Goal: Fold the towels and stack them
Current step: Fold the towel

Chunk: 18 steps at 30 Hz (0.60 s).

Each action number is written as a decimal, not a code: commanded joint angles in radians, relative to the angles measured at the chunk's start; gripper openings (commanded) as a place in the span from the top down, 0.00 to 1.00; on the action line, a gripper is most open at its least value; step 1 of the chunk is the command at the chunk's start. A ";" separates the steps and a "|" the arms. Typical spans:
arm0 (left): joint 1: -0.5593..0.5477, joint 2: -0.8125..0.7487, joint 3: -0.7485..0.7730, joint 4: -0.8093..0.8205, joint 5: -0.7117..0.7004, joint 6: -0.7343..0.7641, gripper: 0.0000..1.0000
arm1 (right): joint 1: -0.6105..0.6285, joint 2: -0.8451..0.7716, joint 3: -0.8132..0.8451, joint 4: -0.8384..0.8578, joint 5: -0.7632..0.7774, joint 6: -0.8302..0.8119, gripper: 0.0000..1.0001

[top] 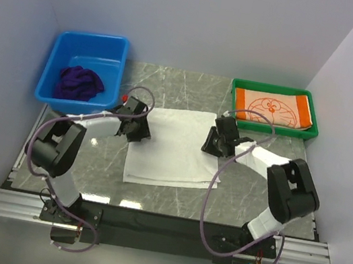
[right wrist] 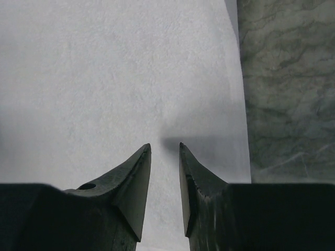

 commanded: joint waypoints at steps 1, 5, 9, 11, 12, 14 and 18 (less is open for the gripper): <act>-0.005 0.083 0.100 0.018 -0.046 0.037 0.48 | -0.035 0.066 0.071 0.076 -0.032 0.035 0.64; -0.004 0.219 0.205 -0.007 -0.061 0.057 0.48 | -0.090 0.183 0.155 0.075 -0.033 0.045 0.64; 0.010 0.345 0.376 -0.051 -0.058 0.058 0.48 | -0.122 0.306 0.279 0.029 -0.035 0.052 0.64; 0.024 0.394 0.430 -0.065 -0.044 0.055 0.47 | -0.135 0.359 0.354 0.018 -0.033 0.047 0.63; 0.027 0.403 0.455 -0.076 -0.034 0.057 0.46 | -0.145 0.373 0.381 0.000 -0.032 0.042 0.63; 0.035 0.405 0.514 -0.091 -0.037 0.063 0.44 | -0.152 0.390 0.443 -0.021 -0.035 0.027 0.63; 0.036 0.329 0.564 -0.131 -0.061 0.075 0.35 | -0.152 0.315 0.448 -0.048 -0.038 0.001 0.62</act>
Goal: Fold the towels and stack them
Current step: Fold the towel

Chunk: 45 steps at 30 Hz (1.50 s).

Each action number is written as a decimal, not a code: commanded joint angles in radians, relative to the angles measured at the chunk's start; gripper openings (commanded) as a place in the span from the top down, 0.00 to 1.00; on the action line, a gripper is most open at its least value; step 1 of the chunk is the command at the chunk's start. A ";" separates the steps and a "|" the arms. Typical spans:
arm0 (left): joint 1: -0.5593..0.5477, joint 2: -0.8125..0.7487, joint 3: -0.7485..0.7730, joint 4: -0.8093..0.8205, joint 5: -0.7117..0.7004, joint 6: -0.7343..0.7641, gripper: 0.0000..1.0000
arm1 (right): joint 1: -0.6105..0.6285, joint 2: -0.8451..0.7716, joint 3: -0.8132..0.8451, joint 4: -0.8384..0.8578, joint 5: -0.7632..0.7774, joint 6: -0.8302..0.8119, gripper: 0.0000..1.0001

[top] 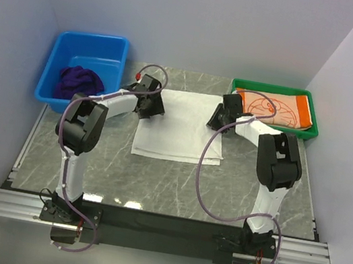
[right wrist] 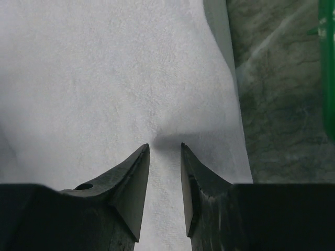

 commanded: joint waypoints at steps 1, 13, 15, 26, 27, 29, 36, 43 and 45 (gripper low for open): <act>0.006 -0.088 0.037 -0.063 -0.033 0.017 0.32 | -0.002 -0.094 0.016 -0.046 0.011 -0.022 0.61; -0.011 -0.579 -0.449 -0.010 -0.018 -0.115 0.27 | -0.047 -0.576 -0.424 0.040 0.037 0.102 0.52; -0.011 -0.637 -0.542 0.015 -0.007 -0.126 0.28 | -0.064 -0.614 -0.504 0.064 0.033 0.127 0.52; -0.011 -0.682 -0.683 0.092 0.017 -0.168 0.28 | -0.125 -0.634 -0.688 0.173 -0.039 0.214 0.52; -0.011 -0.679 -0.683 0.092 0.016 -0.166 0.28 | -0.127 -0.628 -0.693 0.200 -0.043 0.223 0.52; -0.011 -0.679 -0.684 0.093 0.014 -0.166 0.28 | -0.130 -0.610 -0.705 0.224 -0.056 0.236 0.52; -0.011 -0.665 -0.684 0.096 0.005 -0.171 0.28 | -0.131 -0.549 -0.714 0.254 -0.089 0.257 0.52; -0.010 -0.648 -0.683 0.101 0.002 -0.172 0.29 | -0.131 -0.529 -0.717 0.276 -0.104 0.259 0.57; -0.011 -0.645 -0.678 0.099 0.002 -0.171 0.30 | -0.131 -0.529 -0.717 0.280 -0.109 0.262 0.59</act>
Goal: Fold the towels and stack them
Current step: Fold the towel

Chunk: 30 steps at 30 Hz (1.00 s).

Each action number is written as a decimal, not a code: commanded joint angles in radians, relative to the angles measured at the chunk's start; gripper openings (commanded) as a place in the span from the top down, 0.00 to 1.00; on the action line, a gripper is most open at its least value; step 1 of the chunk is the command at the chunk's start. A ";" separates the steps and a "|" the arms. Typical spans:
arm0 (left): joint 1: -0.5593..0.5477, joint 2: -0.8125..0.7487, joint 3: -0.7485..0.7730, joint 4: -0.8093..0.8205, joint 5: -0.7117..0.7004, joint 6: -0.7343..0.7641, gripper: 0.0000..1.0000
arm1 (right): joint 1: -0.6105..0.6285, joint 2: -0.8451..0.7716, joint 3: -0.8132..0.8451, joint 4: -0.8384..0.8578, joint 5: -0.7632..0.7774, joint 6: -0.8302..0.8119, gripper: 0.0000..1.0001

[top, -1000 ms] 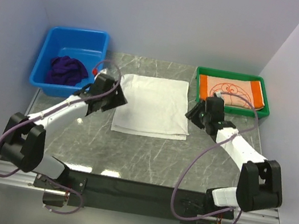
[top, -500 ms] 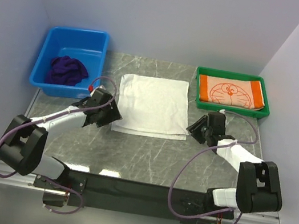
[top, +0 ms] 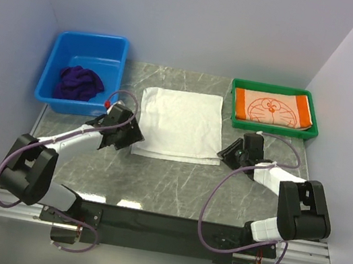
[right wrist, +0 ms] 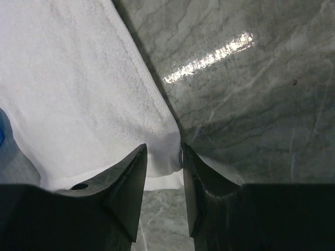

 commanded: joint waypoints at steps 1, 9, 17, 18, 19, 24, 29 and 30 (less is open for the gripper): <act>-0.003 0.005 0.019 0.028 -0.006 -0.007 0.30 | -0.007 0.002 -0.001 0.047 -0.009 0.011 0.62; -0.003 0.014 0.024 0.027 -0.009 -0.007 0.31 | -0.007 -0.007 0.010 0.041 -0.006 0.002 0.77; -0.003 0.031 0.019 0.033 -0.017 -0.035 0.38 | -0.007 -0.008 0.007 0.036 0.012 -0.010 1.00; -0.003 0.034 0.021 0.034 -0.017 -0.040 0.39 | -0.007 -0.008 0.007 0.036 0.012 -0.009 1.00; -0.003 0.039 0.022 0.034 -0.017 -0.040 0.40 | -0.007 -0.010 0.005 0.036 0.012 -0.009 1.00; -0.003 0.063 0.035 0.030 -0.020 -0.041 0.49 | -0.007 -0.005 0.005 0.039 0.012 -0.013 1.00; -0.001 0.093 0.036 0.040 -0.009 -0.044 0.51 | -0.007 -0.004 0.002 0.045 0.008 -0.015 1.00; -0.003 0.097 0.038 0.042 -0.009 -0.046 0.52 | -0.007 -0.002 0.002 0.047 0.006 -0.013 1.00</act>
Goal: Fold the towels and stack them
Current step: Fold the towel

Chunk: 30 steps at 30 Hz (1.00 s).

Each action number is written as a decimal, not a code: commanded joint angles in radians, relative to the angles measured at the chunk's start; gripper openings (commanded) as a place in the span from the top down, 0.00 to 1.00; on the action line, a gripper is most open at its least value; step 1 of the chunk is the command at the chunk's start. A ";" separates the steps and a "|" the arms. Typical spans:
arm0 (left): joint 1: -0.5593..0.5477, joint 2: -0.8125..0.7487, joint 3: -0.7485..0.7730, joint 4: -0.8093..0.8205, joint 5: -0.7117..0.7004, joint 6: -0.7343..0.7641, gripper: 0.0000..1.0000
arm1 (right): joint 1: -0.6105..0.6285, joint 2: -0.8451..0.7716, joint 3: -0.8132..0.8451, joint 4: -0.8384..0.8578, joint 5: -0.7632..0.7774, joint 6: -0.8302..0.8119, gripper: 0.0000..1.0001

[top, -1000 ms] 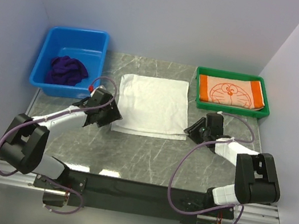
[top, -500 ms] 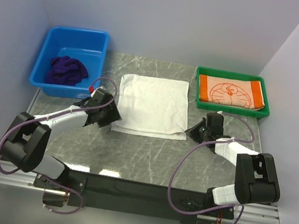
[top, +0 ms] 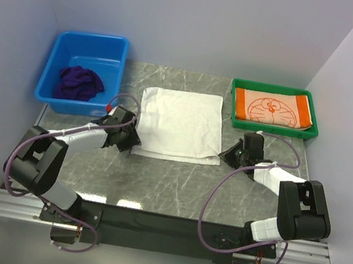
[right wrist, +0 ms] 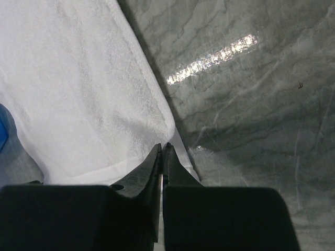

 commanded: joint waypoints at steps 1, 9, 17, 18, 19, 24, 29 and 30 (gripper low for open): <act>-0.003 0.018 0.030 0.038 -0.005 -0.014 0.52 | -0.007 -0.001 0.001 0.036 0.012 -0.014 1.00; -0.001 0.038 0.033 0.024 -0.023 -0.017 0.59 | -0.005 0.005 -0.001 0.042 0.003 -0.016 1.00; -0.004 0.003 0.071 -0.011 -0.043 0.004 0.60 | -0.005 0.002 0.002 0.039 0.003 -0.023 1.00; -0.007 0.005 0.078 -0.012 -0.042 0.009 0.59 | -0.005 0.002 0.002 0.039 0.004 -0.025 1.00; -0.007 0.011 0.082 -0.014 -0.036 0.010 0.59 | -0.007 0.000 0.002 0.039 0.004 -0.023 1.00; -0.017 0.054 0.118 -0.023 -0.020 0.017 0.58 | -0.008 -0.003 0.005 0.034 0.007 -0.026 1.00; -0.024 0.061 0.121 -0.057 -0.065 0.003 0.56 | -0.007 -0.004 0.005 0.028 0.009 -0.031 1.00; -0.026 0.057 0.119 -0.074 -0.074 -0.003 0.56 | -0.007 -0.003 0.004 0.030 0.009 -0.031 1.00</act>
